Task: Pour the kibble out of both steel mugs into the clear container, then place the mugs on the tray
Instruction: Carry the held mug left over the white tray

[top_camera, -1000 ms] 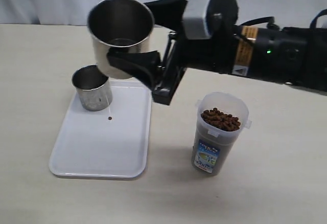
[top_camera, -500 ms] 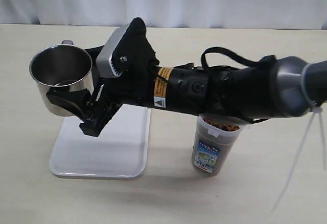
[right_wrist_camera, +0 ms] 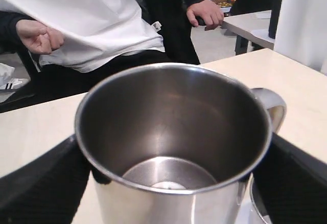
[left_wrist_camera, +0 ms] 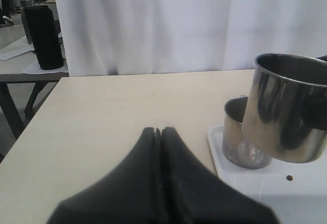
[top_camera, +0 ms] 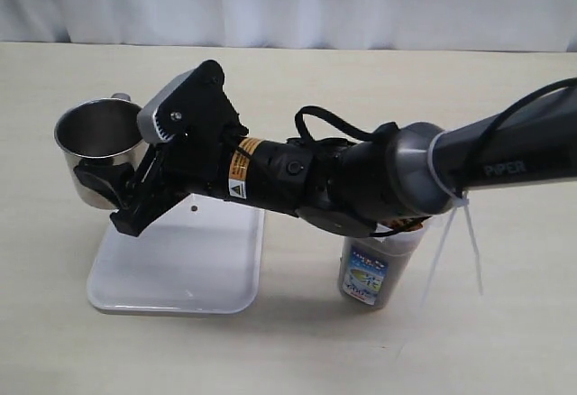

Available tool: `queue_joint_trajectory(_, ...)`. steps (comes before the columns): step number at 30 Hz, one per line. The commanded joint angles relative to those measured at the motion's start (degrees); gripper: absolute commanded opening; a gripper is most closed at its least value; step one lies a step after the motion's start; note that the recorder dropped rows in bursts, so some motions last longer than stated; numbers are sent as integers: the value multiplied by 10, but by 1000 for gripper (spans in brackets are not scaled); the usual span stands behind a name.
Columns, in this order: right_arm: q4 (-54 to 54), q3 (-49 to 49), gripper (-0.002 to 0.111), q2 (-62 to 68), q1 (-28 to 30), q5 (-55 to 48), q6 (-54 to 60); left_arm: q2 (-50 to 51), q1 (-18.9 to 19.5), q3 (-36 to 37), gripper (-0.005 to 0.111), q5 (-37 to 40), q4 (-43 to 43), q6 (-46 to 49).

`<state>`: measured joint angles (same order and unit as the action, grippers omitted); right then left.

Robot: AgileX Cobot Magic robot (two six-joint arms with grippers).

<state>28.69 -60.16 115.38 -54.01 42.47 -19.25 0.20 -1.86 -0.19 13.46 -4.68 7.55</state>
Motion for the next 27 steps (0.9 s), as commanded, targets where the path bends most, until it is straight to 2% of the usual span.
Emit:
queue_joint_trajectory(1, -23, -3, 5, 15, -2, 4, 7, -2, 2, 2, 0, -1, 1, -3)
queue_joint_trajectory(27, -22, -3, 5, 64, -2, 12, -15, -2, 2, 2, 0, -4, 1, -2)
